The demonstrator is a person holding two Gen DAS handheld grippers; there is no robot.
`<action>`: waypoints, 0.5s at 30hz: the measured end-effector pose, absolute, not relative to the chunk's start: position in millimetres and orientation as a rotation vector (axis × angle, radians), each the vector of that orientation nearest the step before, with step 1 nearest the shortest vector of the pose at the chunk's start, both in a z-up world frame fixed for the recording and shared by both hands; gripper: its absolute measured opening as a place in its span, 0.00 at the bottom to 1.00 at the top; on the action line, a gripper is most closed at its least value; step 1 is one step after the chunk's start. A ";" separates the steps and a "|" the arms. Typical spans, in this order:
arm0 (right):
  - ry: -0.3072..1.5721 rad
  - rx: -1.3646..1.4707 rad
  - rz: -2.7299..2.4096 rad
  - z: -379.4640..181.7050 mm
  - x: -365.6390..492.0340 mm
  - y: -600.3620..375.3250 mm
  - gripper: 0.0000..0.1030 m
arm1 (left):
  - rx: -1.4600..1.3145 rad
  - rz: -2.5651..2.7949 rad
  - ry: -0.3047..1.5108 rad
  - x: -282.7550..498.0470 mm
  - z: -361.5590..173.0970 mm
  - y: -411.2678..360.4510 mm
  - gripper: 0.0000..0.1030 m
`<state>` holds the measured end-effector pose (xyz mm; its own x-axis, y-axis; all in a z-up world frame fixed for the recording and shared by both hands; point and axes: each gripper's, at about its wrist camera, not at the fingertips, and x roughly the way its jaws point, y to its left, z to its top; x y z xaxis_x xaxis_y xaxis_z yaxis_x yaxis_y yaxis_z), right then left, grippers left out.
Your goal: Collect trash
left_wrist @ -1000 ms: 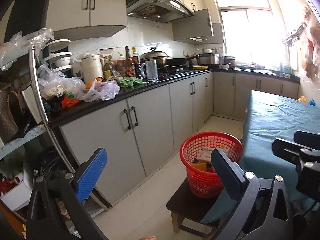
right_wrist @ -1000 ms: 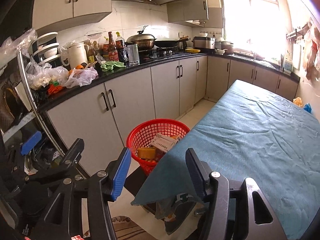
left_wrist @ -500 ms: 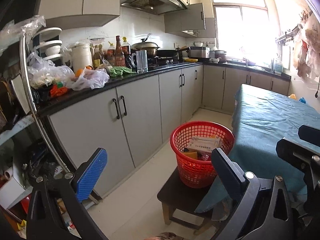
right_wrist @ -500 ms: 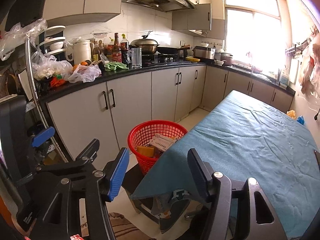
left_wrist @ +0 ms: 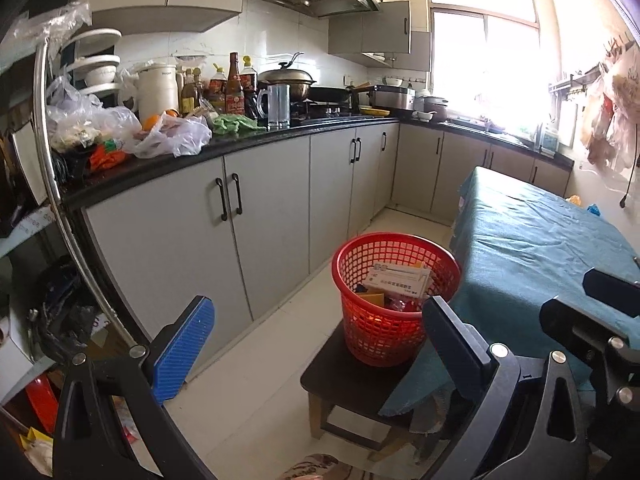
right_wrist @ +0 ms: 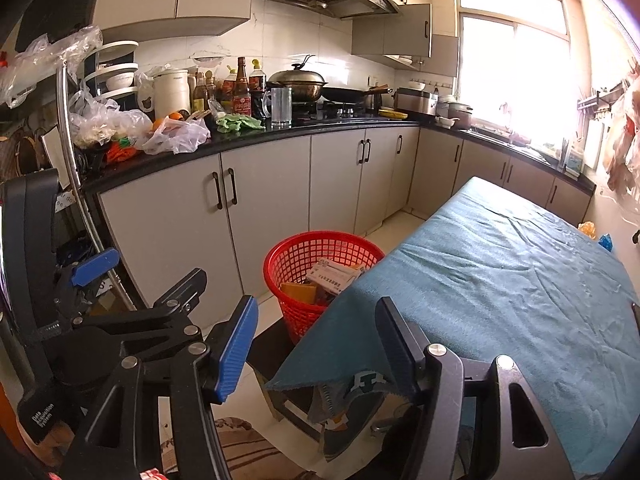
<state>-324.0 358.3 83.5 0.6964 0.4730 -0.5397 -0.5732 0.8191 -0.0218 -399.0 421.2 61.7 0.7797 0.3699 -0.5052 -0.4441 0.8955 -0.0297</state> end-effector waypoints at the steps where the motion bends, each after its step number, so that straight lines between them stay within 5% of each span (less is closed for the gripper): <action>1: 0.546 -0.195 0.589 83.0 -324.3 358.2 0.64 | -0.155 0.436 0.515 -399.3 61.7 421.5 1.00; 15: 0.534 -0.201 0.594 82.1 -331.0 360.0 0.66 | -0.160 0.411 0.515 -405.3 68.4 420.4 1.00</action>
